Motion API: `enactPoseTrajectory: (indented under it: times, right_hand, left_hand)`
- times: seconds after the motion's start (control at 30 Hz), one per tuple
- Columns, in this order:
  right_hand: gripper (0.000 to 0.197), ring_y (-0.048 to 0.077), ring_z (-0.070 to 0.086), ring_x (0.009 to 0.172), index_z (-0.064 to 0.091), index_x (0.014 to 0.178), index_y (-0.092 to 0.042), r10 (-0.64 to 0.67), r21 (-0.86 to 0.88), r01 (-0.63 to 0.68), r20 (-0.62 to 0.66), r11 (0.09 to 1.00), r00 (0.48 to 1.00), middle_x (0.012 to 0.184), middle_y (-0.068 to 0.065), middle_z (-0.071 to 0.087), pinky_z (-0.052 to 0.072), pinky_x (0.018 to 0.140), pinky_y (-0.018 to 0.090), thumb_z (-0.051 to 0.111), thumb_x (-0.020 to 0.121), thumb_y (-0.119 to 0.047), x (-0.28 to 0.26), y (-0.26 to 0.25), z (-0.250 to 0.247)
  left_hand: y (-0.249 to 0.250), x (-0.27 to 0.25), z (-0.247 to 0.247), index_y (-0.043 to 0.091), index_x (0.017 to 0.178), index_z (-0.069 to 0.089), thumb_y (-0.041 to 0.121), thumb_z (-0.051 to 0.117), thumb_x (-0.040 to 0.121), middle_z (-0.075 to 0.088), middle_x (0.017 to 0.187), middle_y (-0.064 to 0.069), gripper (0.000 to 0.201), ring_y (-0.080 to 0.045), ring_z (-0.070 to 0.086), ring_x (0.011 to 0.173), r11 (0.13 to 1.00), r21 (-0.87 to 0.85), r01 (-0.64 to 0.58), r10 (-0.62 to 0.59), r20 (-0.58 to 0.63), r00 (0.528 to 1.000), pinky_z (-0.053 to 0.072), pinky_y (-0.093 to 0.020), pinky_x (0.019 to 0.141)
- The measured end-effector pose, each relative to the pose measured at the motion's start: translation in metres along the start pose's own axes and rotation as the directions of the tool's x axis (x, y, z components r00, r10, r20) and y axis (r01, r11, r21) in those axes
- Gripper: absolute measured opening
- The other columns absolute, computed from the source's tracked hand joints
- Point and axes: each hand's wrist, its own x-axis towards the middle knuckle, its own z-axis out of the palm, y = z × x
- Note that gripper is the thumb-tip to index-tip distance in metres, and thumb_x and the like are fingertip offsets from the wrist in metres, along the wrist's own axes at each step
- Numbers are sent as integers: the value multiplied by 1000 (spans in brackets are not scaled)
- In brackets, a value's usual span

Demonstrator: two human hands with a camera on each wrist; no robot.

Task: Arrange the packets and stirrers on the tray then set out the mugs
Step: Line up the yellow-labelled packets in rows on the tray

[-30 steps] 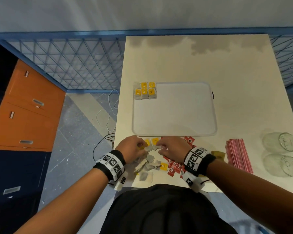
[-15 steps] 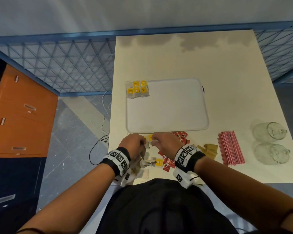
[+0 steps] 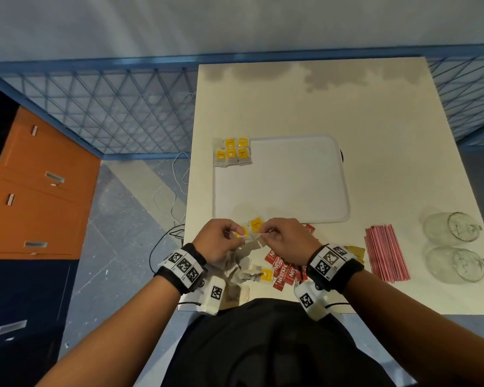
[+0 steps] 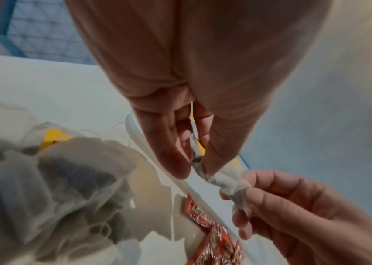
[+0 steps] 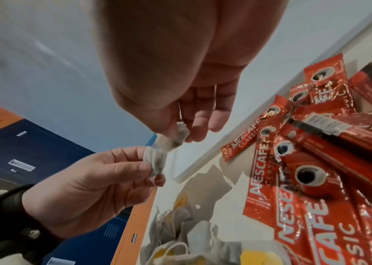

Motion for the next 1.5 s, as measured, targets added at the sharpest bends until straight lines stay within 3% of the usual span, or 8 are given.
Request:
enactPoseTrajectory:
  times: [0.27, 0.43, 0.57, 0.87, 1.03, 1.17, 1.3, 1.5]
  right_hand:
    - [17, -12, 60, 80, 76, 102, -24, -30, 105, 30, -8, 994, 1000, 85, -23, 66, 39, 67, 7, 61, 100, -30, 5, -12, 0]
    - [11, -6, 63, 80, 76, 100, -27, -44, 160, 36, 47, 986, 998, 86, -15, 69, 44, 69, 6, 67, 95, -23, 8, -26, 8]
    - [7, 1, 64, 76, 65, 92, -30, -50, 199, 43, 31, 979, 998, 86, -10, 69, 50, 71, 15, 72, 91, -27, 10, -27, 14]
    - [48, 6, 56, 98, 65, 119, -29, -85, -240, 209, 443, 948, 893, 109, -13, 61, 48, 84, 27, 75, 83, -59, -3, -13, 20]
    - [28, 18, 62, 97, 68, 117, -24, -78, -381, 272, 452, 884, 888, 111, -6, 60, 51, 83, 34, 64, 95, -43, -6, -6, 38]
    - [23, 12, 59, 94, 70, 111, -23, -86, -268, 194, 367, 944, 926, 105, -10, 64, 51, 84, 33, 60, 97, -38, -6, -5, 35]
    - [13, -3, 56, 72, 68, 98, -22, -84, -100, 122, 320, 987, 944, 77, -17, 59, 43, 67, 19, 64, 91, -32, -7, -13, 20]
    - [7, 7, 58, 62, 65, 91, -26, -77, 161, 38, 240, 986, 968, 84, 5, 71, 50, 64, 26, 66, 87, -21, -5, -20, 9]
  left_hand:
    - [2, -7, -4, 9, 88, 75, 42, 72, 89, 75, 87, -11, 33, -34, 73, 82, 940, -332, 81, -96, -30, 995, 63, -46, 74]
    - [2, -8, 0, 2, 93, 69, 21, 72, 92, 63, 81, -10, 19, -19, 63, 65, 920, -387, 68, -108, -84, 991, 58, -31, 57]
    - [-6, -7, -6, 2, 95, 66, 16, 74, 90, 65, 80, -15, 17, -25, 63, 57, 895, -430, 118, -170, -83, 982, 55, -31, 61]
    - [-18, -23, -12, 6, 88, 59, 13, 66, 94, 60, 75, -13, 11, -23, 59, 63, 907, -365, 211, -232, -15, 973, 53, -32, 57]
    - [-19, -24, -8, 10, 81, 57, 11, 57, 94, 56, 75, -15, 13, -29, 58, 70, 889, -385, 249, -242, 66, 968, 55, -40, 63]
    - [-13, -25, -3, 8, 86, 56, 4, 52, 96, 55, 79, -16, 11, -28, 57, 69, 877, -417, 240, -239, 55, 969, 50, -32, 57]
    - [-14, -24, -2, 17, 78, 62, 16, 64, 84, 51, 73, -12, 7, -25, 54, 65, 885, -410, 222, -220, 53, 974, 54, -37, 59]
    - [-9, -23, 3, 16, 81, 61, 8, 66, 90, 49, 70, -9, 13, -15, 50, 58, 912, -356, 204, -191, 71, 979, 50, -28, 50]
